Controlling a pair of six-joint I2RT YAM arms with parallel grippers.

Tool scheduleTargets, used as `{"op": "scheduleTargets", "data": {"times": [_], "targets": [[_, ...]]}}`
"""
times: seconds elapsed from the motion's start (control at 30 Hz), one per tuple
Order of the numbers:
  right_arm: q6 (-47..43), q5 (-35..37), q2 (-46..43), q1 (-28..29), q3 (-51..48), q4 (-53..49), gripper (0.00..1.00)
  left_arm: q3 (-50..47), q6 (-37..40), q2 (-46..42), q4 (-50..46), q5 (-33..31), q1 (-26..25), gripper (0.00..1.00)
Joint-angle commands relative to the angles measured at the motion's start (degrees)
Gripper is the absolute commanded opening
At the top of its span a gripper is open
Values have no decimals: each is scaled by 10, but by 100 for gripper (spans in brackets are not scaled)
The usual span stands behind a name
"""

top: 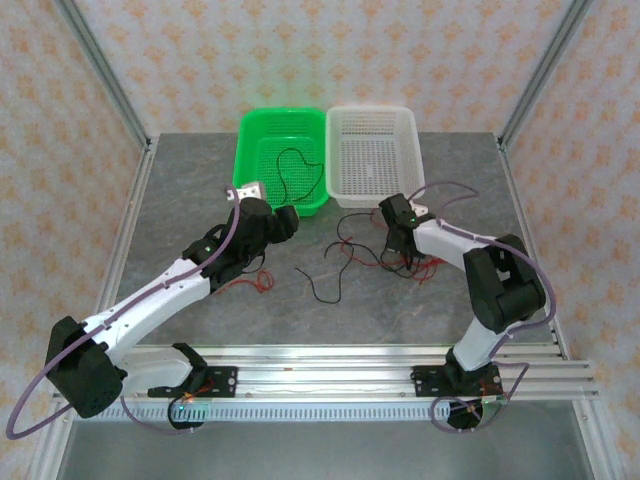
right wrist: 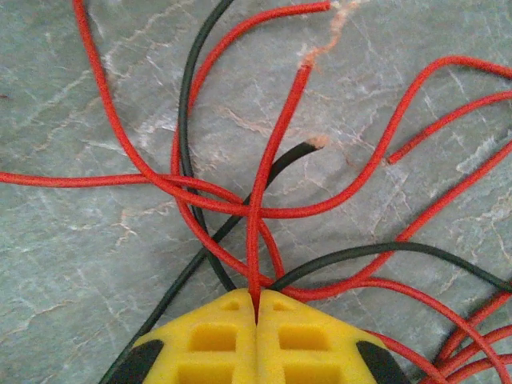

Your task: Untangle the cables

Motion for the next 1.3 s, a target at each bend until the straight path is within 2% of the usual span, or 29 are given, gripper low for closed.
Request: {"op": "scheduleTargets", "data": {"times": [0.0,0.23,0.53,0.97,1.27], "targets": [[7,4,-50,0,28,-26,0,10,-2,-12,-9,-20,-5,73],[0,-19,-158,0,71,-81,0,0,6,-11,3,-4,-5,73],[-12,-161,-215,0,149,-83,0,-32,37,-20,68,47,-28,72],[16,-330,-217,1,371,-81,0,-34,162,-15,192,29,-142,73],[69,-401,-194,0,439,-47,0,47,238,89,260,22,-175,75]]}}
